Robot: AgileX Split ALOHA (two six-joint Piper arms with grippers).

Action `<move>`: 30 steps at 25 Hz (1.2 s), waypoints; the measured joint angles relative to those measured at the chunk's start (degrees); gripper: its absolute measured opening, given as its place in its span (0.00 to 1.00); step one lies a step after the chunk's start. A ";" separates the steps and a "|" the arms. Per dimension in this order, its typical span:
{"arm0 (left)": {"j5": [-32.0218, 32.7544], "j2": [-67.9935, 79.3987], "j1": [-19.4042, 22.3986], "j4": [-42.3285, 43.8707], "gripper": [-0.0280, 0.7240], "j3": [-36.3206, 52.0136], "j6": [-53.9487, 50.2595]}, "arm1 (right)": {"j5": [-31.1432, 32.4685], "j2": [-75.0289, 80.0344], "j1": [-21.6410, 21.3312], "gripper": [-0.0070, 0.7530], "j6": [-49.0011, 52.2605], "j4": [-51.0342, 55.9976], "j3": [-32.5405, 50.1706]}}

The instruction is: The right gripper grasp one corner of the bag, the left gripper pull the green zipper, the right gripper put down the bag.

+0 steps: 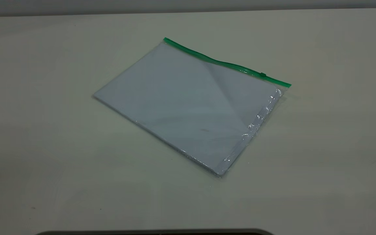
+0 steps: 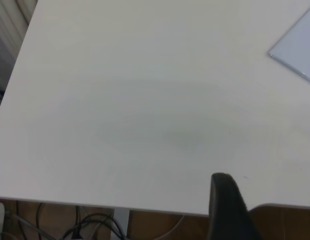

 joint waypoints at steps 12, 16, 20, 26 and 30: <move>0.00 0.00 0.00 0.00 0.65 0.00 0.00 | 0.00 0.00 0.00 0.62 0.00 0.00 0.00; 0.00 0.00 0.00 0.00 0.65 0.00 0.00 | 0.00 0.00 0.00 0.62 0.00 0.00 0.00; 0.00 0.00 0.00 0.00 0.65 0.00 0.00 | 0.00 0.00 0.00 0.62 0.00 0.00 0.00; -0.15 0.25 0.00 0.00 0.65 0.00 0.25 | -0.40 0.16 0.00 0.62 0.00 0.54 -0.14; -5.11 7.16 0.00 -1.20 0.65 -1.87 1.15 | -7.22 7.13 0.00 0.62 -1.01 2.98 -0.72</move>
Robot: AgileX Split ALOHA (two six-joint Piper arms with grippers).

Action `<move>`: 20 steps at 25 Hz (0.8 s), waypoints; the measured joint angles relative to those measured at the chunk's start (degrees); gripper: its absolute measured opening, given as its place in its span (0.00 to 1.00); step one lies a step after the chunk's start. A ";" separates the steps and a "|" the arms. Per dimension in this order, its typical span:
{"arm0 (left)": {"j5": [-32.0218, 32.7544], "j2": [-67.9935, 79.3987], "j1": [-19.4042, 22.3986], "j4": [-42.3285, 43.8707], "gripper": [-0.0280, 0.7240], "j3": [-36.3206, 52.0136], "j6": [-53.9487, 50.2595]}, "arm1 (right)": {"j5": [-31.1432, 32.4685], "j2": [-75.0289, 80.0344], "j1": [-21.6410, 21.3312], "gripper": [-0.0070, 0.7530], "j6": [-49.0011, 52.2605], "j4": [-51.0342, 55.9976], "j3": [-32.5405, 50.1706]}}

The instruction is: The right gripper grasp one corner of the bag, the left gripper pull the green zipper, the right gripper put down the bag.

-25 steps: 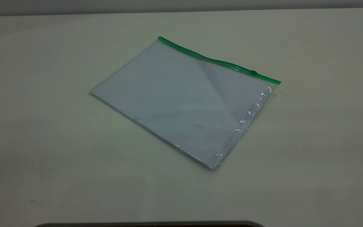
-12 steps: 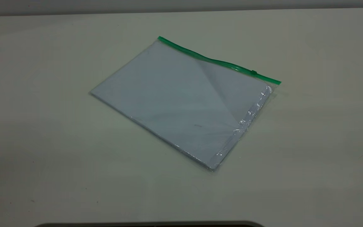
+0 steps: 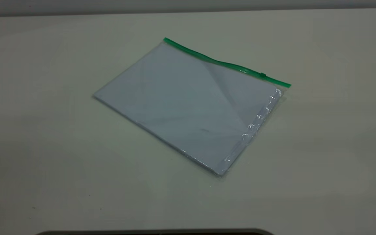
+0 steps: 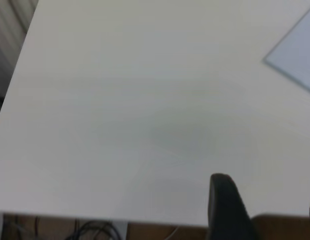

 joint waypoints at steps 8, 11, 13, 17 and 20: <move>-14.95 25.55 0.00 -7.54 0.65 -6.54 8.14 | -17.32 27.03 0.00 0.68 -11.67 10.72 0.00; -18.00 34.04 0.00 -12.32 0.65 -9.83 12.87 | -22.00 36.77 0.00 0.71 -18.82 19.51 0.00; -19.11 39.18 0.00 -15.43 0.65 -11.56 17.33 | -23.67 43.24 0.00 0.72 -24.72 26.38 0.00; -21.85 46.68 0.00 -22.97 0.65 -13.26 26.47 | -26.29 57.28 0.00 0.73 -38.43 43.10 0.00; -23.38 51.18 0.06 -29.73 0.65 -13.61 32.54 | -29.38 67.43 0.00 0.73 -50.58 57.53 -0.05</move>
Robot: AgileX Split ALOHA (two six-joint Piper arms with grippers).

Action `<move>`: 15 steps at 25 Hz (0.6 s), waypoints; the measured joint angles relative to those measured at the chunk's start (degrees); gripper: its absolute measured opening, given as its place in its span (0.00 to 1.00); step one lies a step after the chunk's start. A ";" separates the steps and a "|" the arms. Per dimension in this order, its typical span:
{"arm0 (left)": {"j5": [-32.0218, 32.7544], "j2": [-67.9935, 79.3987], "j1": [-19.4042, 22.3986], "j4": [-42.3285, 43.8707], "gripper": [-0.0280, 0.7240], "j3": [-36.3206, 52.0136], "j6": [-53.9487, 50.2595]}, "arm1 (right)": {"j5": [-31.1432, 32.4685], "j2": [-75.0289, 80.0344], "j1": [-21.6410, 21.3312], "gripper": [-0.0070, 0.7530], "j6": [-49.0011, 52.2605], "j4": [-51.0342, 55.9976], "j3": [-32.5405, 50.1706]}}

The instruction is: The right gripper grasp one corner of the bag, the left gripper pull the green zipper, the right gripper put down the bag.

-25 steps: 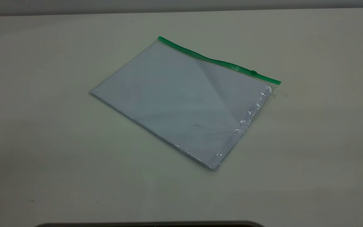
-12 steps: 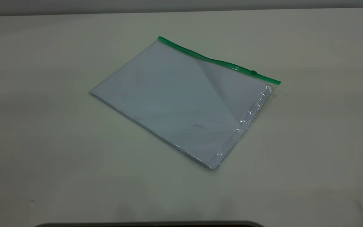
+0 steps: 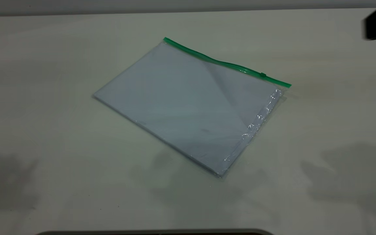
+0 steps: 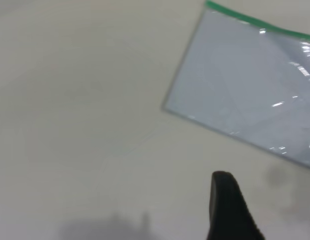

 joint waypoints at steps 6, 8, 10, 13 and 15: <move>-1.68 7.03 0.00 -8.90 0.65 0.00 9.70 | -3.72 19.70 0.00 0.73 -32.27 31.73 -0.96; -2.08 8.90 -0.29 -10.31 0.65 0.00 11.38 | -3.78 25.90 0.00 0.73 -39.41 35.64 -2.70; -2.82 10.15 -0.63 -11.05 0.65 0.00 12.20 | -2.92 32.00 0.00 0.73 -42.15 37.02 -5.60; -3.53 11.52 -0.75 -11.75 0.65 0.00 12.46 | -0.62 41.11 0.00 0.73 -44.56 37.62 -10.76; -3.59 12.11 -0.75 -11.86 0.65 0.00 12.47 | 1.58 45.89 0.00 0.73 -45.57 37.97 -14.32</move>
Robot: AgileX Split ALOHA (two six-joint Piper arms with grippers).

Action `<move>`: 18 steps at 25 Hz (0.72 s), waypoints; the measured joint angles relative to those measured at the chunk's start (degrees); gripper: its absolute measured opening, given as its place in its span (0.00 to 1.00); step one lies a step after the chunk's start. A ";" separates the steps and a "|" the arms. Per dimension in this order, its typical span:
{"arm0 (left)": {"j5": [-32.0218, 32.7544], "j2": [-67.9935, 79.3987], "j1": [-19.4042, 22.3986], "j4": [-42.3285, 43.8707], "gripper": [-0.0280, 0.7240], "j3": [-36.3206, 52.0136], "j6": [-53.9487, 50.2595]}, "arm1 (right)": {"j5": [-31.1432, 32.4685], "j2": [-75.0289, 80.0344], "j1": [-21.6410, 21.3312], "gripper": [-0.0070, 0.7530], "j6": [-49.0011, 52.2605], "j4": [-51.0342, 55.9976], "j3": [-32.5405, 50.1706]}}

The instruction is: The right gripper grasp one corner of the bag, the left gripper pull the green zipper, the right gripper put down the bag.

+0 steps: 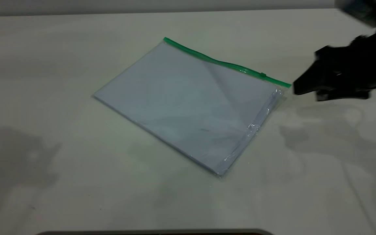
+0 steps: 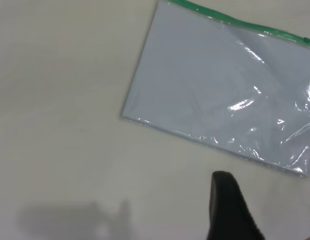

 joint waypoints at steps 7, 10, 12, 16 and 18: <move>-0.17 0.21 0.00 -0.11 0.65 0.00 -0.01 | 3.40 13.00 -0.68 0.73 -2.50 0.10 -11.07; -0.22 0.28 0.00 -0.11 0.65 0.00 0.04 | 4.73 16.40 -1.44 0.73 -3.68 0.04 -14.04; -0.22 0.28 0.00 -0.11 0.65 0.00 0.04 | 6.77 18.37 -1.52 0.73 -4.68 -0.44 -16.01; -0.33 0.28 0.00 -0.11 0.65 0.00 0.04 | 9.23 21.49 -1.52 0.73 -5.48 -1.14 -19.00; -0.33 0.28 0.00 -0.11 0.65 0.00 0.09 | 9.68 22.73 -1.52 0.73 -5.48 -1.19 -20.20</move>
